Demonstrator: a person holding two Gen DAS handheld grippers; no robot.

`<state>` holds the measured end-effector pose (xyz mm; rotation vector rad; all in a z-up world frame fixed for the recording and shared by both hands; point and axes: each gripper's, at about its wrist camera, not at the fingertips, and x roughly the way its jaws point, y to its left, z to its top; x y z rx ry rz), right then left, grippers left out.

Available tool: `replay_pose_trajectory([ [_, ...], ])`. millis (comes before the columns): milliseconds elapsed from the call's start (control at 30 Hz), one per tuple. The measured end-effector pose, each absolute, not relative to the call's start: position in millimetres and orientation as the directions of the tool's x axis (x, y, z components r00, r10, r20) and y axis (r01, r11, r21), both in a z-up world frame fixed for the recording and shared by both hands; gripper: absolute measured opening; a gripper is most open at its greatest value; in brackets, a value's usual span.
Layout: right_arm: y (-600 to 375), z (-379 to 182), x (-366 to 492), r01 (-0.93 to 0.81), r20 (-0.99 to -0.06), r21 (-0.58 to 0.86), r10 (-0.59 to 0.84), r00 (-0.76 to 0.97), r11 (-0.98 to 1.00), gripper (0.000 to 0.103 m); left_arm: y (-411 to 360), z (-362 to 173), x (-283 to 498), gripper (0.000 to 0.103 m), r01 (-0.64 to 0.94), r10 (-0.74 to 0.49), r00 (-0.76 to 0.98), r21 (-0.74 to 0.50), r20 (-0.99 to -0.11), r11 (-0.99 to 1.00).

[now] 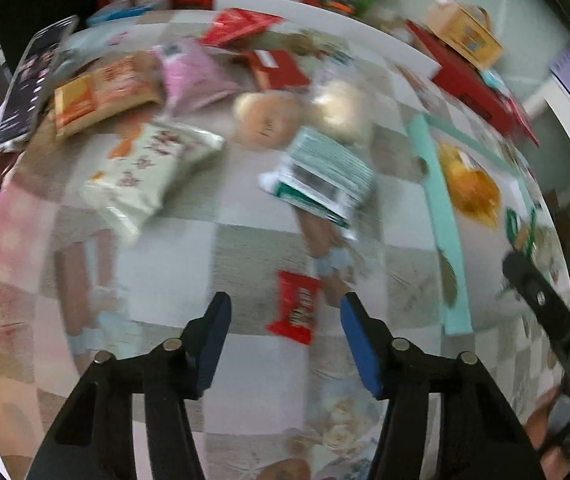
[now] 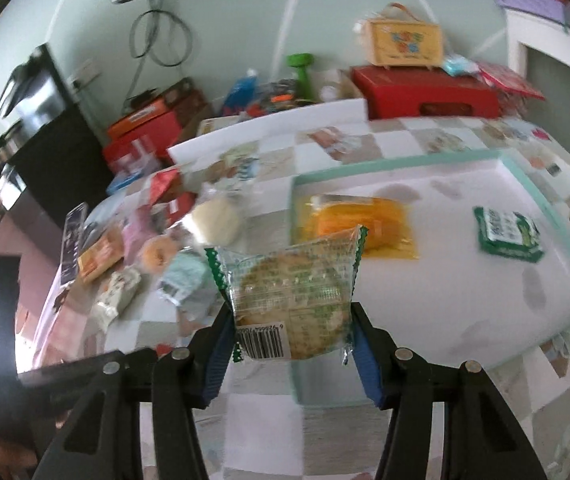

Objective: Organize snacks
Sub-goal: 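Grasp the round cookie pack with the right tool while the left tool grasps the red candy, then carry the candy and cookie into the tray and open both tools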

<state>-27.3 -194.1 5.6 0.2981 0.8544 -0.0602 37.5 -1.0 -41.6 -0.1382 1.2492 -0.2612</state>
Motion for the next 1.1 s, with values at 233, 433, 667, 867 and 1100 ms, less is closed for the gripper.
replay_pose_trajectory([
  [233,-200,3,-26,0.184,-0.756,0.241,0.066,0.651,0.953,0.057,-26,-52,39,0.031,0.193,-0.251,0.250,-0.206,-0.935,0.959],
  [433,-199,3,-26,0.179,-0.758,0.240,0.069,0.649,0.954,0.058,-23,-49,33,0.010,0.192,-0.250,0.268,-0.203,-0.930,0.960],
  [667,-202,4,-26,0.185,-0.757,0.249,0.072,0.650,0.951,0.058,-25,-46,35,0.010,0.186,-0.246,0.283,-0.199,-0.927,0.962],
  [867,-206,5,-26,0.194,-0.751,0.258,0.071,0.656,0.946,0.058,-15,-33,30,0.005,0.185,-0.255,0.313,-0.205,-0.915,0.961],
  [1100,-207,6,-26,0.201,-0.753,0.263,0.070,0.655,0.944,0.058,-2,-29,30,0.005,0.162,-0.247,0.311,-0.205,-0.918,0.965],
])
